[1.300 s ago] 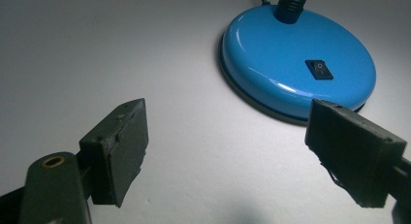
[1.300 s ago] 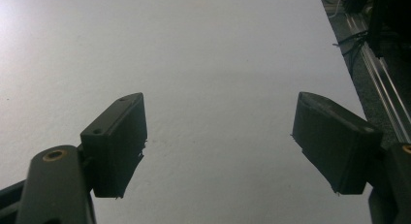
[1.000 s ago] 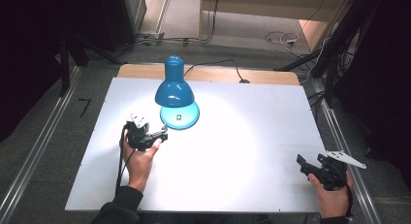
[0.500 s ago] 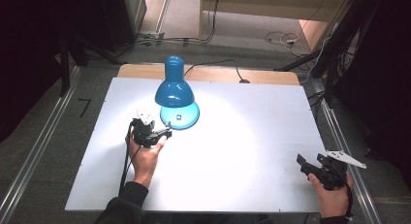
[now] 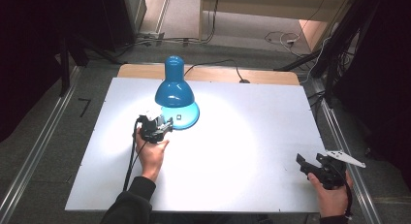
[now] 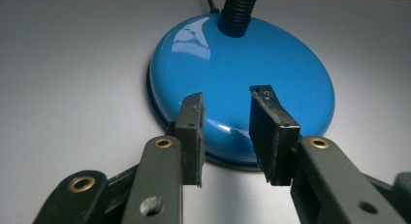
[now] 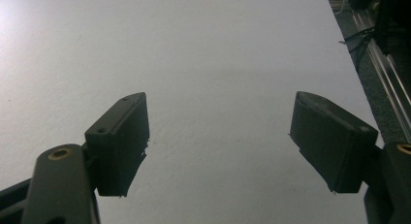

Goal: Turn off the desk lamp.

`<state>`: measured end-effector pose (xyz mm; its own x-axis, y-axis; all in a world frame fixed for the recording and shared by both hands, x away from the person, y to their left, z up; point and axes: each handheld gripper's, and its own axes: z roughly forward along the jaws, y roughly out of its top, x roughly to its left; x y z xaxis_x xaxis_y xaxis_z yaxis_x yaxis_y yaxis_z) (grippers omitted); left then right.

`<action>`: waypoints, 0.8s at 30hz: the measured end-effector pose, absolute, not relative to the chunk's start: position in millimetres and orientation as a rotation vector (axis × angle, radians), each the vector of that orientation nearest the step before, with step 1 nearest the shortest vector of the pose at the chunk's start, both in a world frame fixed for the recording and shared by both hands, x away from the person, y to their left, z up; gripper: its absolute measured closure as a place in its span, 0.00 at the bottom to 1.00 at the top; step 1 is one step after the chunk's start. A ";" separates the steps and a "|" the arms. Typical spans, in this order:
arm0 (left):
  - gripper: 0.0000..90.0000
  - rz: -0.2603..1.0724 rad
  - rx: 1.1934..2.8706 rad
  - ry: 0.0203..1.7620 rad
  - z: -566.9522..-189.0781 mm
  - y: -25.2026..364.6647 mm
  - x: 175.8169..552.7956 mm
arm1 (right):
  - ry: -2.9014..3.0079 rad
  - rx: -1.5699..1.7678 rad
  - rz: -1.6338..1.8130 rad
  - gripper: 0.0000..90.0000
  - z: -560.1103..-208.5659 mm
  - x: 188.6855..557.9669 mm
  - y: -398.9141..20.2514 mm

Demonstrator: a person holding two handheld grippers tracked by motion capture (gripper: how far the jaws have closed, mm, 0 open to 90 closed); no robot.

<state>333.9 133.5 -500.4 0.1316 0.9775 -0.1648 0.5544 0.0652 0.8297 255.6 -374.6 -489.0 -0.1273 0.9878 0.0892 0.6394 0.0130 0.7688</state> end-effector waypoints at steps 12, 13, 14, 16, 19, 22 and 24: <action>1.00 0.627 1.642 1.453 -499.7 118.8 345.7 | 1.813 1.661 0.950 0.24 -489.2 255.7 -375.8; 1.00 0.626 1.647 1.452 -499.9 118.0 346.8 | 1.810 1.663 0.952 0.24 -489.1 255.7 -375.9; 1.00 0.631 1.655 1.452 -500.0 117.8 347.6 | 1.808 1.665 0.954 0.24 -489.1 255.6 -376.1; 1.00 0.628 1.651 1.454 -500.4 116.6 349.1 | 1.810 1.669 0.954 0.24 -489.3 255.7 -376.5; 1.00 0.627 1.653 1.456 -500.3 115.5 350.9 | 1.811 1.665 0.955 0.24 -489.8 255.9 -377.7; 1.00 0.625 1.654 1.460 -501.0 115.0 352.8 | 1.808 1.671 0.956 0.24 -489.7 255.9 -378.2; 1.00 0.619 1.650 1.461 -502.1 115.2 353.7 | 1.812 1.667 0.956 0.24 -489.9 256.1 -378.2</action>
